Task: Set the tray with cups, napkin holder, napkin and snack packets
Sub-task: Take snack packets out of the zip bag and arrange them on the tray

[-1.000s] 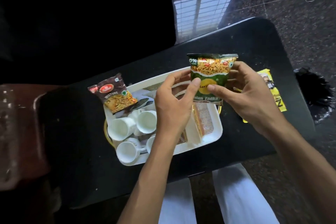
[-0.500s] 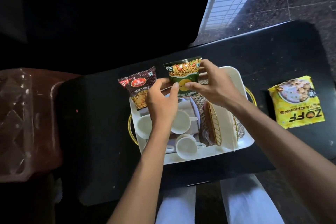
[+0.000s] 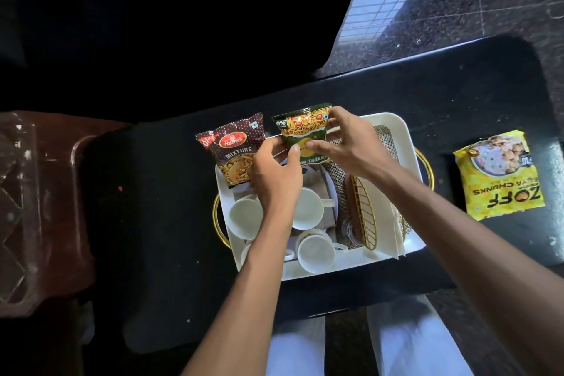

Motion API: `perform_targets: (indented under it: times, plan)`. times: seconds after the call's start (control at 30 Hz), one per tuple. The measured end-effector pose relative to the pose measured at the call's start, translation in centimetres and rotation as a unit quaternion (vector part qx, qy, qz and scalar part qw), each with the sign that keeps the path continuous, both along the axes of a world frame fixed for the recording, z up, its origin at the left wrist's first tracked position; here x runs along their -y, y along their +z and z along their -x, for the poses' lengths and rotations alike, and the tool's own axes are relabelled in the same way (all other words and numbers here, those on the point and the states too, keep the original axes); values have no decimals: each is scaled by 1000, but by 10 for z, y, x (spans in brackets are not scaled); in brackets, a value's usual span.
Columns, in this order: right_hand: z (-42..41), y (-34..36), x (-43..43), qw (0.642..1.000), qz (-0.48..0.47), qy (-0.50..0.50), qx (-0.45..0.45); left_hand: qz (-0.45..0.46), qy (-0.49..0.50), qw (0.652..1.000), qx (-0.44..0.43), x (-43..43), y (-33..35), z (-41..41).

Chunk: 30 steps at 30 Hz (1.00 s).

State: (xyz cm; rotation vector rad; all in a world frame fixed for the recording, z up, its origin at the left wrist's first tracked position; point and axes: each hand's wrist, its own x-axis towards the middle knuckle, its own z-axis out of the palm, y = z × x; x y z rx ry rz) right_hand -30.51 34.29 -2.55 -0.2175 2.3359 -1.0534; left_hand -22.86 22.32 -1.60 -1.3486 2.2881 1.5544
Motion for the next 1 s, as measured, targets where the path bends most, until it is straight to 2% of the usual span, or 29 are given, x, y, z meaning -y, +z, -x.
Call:
perform_targets:
  times: [0.33, 0.5, 0.7, 1.0]
  plan:
    - [-2, -2, -5, 1000, 2, -11, -4, -30, 48, 998, -10, -5, 11, -12]
    - [-6, 15, -26, 999, 10, -46, -28, -21, 61, 997, -51, -25, 33, -20]
    - [-19, 43, -94, 982, 31, -171, -72, -49, -50, 994, -89, -82, 60, -10]
    - [-40, 35, -227, 967, -41, -240, -78, -92, -214, 970, -69, -202, 52, 14]
